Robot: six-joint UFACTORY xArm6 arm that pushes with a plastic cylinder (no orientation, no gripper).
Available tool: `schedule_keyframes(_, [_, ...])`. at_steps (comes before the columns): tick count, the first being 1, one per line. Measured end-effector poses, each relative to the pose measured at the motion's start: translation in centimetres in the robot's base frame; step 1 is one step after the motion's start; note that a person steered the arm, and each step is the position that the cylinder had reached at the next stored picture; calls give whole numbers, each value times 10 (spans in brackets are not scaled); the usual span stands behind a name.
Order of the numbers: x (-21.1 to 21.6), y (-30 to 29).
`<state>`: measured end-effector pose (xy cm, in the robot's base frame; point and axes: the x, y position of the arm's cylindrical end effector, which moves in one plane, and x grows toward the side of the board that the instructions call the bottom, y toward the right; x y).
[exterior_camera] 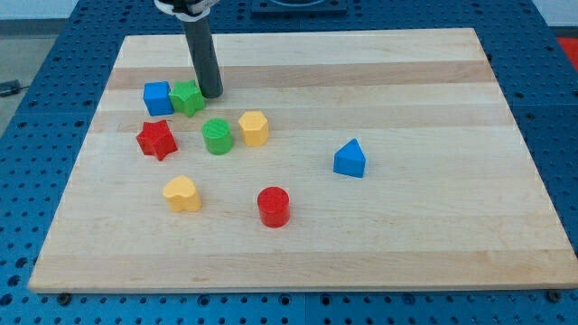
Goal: Adjust the green star into blue cube
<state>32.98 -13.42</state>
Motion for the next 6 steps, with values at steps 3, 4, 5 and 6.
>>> schedule_keyframes(3, [0,-12])
schedule_keyframes(4, [0,-14])
schedule_keyframes(5, [0,-14])
schedule_keyframes(6, [0,-4])
